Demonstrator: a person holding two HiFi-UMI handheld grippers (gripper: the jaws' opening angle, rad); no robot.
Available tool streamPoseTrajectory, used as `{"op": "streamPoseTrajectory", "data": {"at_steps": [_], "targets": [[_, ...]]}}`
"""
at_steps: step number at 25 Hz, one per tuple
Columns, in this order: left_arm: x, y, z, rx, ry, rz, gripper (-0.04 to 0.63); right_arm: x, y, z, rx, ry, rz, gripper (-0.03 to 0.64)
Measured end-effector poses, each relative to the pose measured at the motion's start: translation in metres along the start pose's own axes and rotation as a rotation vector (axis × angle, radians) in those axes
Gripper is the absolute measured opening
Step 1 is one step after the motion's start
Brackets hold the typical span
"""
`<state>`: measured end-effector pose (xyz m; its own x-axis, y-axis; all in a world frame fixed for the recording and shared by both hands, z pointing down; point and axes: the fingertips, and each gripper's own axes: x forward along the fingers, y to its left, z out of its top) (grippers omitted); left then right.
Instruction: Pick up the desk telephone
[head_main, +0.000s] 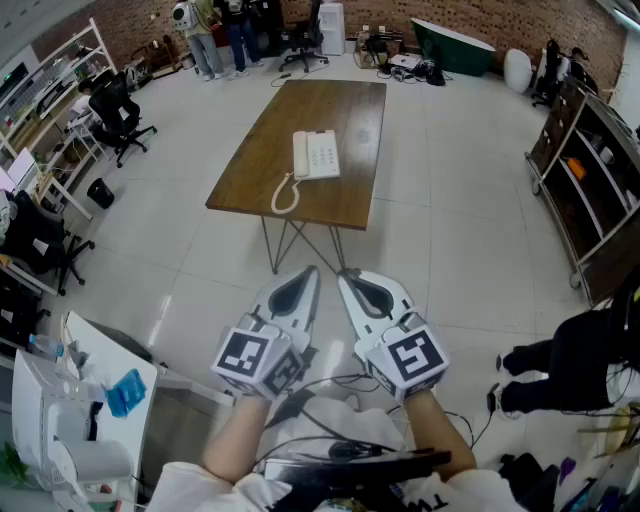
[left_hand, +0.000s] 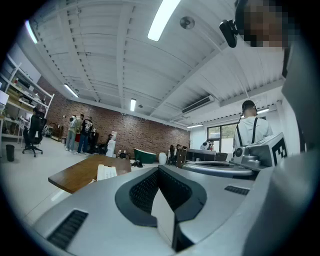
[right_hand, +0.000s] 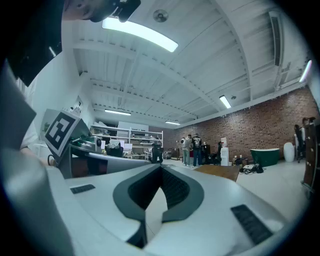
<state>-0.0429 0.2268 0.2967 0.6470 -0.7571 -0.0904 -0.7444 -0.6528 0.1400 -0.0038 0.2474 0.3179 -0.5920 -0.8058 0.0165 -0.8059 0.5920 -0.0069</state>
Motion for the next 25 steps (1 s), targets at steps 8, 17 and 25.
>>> {"op": "streamPoseTrajectory", "data": {"at_steps": [8,17,25], "targets": [[0.01,-0.006,-0.014,-0.02,0.047,0.016,0.003,-0.001,-0.017,-0.008,0.007,0.007,0.007,0.0],[0.032,0.014,-0.024,-0.038,0.049,0.028,0.003,0.022,-0.04,-0.013,0.016,0.019,0.005,0.0],[0.066,0.045,-0.026,-0.03,0.066,0.014,0.003,0.059,-0.062,-0.015,0.002,0.022,0.007,0.0]]}}
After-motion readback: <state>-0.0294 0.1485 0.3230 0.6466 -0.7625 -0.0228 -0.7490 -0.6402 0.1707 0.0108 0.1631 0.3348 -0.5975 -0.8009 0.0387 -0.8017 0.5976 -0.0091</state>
